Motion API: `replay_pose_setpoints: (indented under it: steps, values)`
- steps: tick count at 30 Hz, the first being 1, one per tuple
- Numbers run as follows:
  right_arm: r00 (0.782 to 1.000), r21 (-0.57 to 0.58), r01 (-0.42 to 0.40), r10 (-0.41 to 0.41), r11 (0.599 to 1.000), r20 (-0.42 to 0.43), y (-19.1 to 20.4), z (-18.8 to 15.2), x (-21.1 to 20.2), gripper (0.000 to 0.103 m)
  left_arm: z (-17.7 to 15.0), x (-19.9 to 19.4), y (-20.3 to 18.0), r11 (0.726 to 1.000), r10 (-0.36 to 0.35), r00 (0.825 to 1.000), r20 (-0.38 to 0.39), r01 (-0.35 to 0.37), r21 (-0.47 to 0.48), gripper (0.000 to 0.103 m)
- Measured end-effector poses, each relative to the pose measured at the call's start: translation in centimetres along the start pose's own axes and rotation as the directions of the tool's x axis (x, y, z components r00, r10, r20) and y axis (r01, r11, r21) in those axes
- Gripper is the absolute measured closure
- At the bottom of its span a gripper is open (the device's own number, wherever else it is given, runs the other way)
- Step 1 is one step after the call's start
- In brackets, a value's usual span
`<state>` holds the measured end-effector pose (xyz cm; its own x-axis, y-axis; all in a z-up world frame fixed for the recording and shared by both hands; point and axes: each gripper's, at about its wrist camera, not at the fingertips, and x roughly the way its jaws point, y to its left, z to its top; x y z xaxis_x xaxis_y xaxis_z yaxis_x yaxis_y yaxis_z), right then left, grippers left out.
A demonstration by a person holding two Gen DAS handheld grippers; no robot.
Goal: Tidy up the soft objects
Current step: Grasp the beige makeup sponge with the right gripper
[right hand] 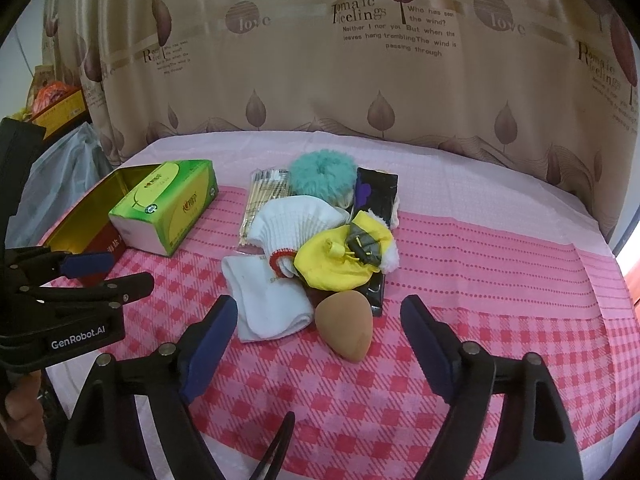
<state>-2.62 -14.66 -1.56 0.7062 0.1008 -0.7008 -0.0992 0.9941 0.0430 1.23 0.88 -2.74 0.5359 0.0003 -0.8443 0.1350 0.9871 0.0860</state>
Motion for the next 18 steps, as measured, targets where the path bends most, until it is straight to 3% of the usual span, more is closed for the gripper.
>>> replay_pose_setpoints:
  steps: [18]
  values:
    - [0.999,0.017,0.002,-0.002,1.000,-0.033,-0.7,-0.7,1.4,0.030,-0.3,0.6,0.0,1.000,-0.012,1.000,-0.013,0.012,0.004,0.050]
